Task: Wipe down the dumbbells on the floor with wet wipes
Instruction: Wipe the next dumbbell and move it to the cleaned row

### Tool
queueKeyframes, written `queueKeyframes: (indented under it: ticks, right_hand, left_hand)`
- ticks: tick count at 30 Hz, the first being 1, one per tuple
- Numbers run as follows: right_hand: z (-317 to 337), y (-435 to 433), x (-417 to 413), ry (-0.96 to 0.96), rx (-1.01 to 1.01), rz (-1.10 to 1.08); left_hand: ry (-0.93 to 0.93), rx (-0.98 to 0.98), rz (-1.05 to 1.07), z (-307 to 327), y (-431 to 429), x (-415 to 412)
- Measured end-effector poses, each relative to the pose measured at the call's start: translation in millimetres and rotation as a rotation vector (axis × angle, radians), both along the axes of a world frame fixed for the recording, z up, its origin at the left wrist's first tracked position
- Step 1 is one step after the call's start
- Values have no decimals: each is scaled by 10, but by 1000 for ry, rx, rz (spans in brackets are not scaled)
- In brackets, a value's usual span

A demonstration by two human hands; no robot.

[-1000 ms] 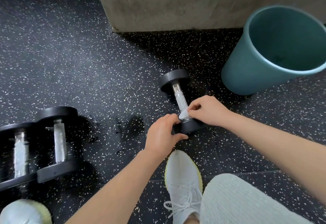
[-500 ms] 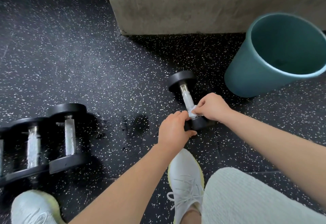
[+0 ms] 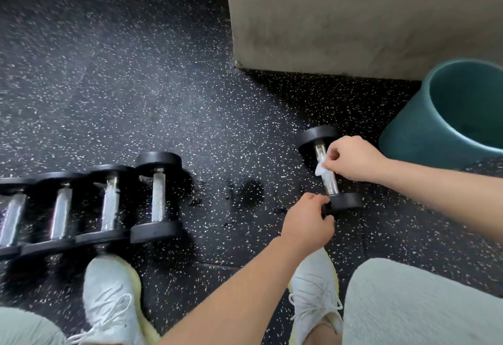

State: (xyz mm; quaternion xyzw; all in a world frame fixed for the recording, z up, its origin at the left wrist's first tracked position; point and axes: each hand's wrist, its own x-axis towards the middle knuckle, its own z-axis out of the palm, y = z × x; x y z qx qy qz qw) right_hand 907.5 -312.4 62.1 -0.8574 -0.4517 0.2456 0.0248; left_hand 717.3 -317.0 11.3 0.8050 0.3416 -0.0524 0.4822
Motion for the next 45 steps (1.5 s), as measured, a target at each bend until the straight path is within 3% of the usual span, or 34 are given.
queueKeyframes:
  ticks: [5,9,11,14,17,21,24,27,34,39,45]
  right_hand:
    - [680,501,-124,76,-169,295]
    - [767,826,-564,70,-221,467]
    - [695,963,-837,55,-180,545]
    - [530,1204,-1206,0,64,611]
    - [439,1417,-1503,145,190,529]
    - [286,1523,-1739,284,188,423]
    - [120,1601,-1874,323,158,382]
    - [-86,1699,-1996,369,167,272]
    - [-589,1780,-2487,657,239,-75]
    - [-853,1824,-2890,669,341,-390]
    - [-1008,1952,-3126,704,417,-591]
  left_hand:
    - [1,-111,-5,84,60,-91]
    - [9,-121,-51,165,228,-226]
    - [26,-77,-39,202,403,-374]
    - [108,42,25,233,804,-725]
    - [211,196,161,264,1240,-1202]
    - [347,352,343,163,1670,-1815]
    - [414,375,501,-15,1828,-2208]
    - [469,404,485,-188,1818,-2429]
    - [306,389,643,-387,1806,-2564]
    - [218,424,714,-493,1766,-2567]
    - [238,516,705,-484,1689,-2412]
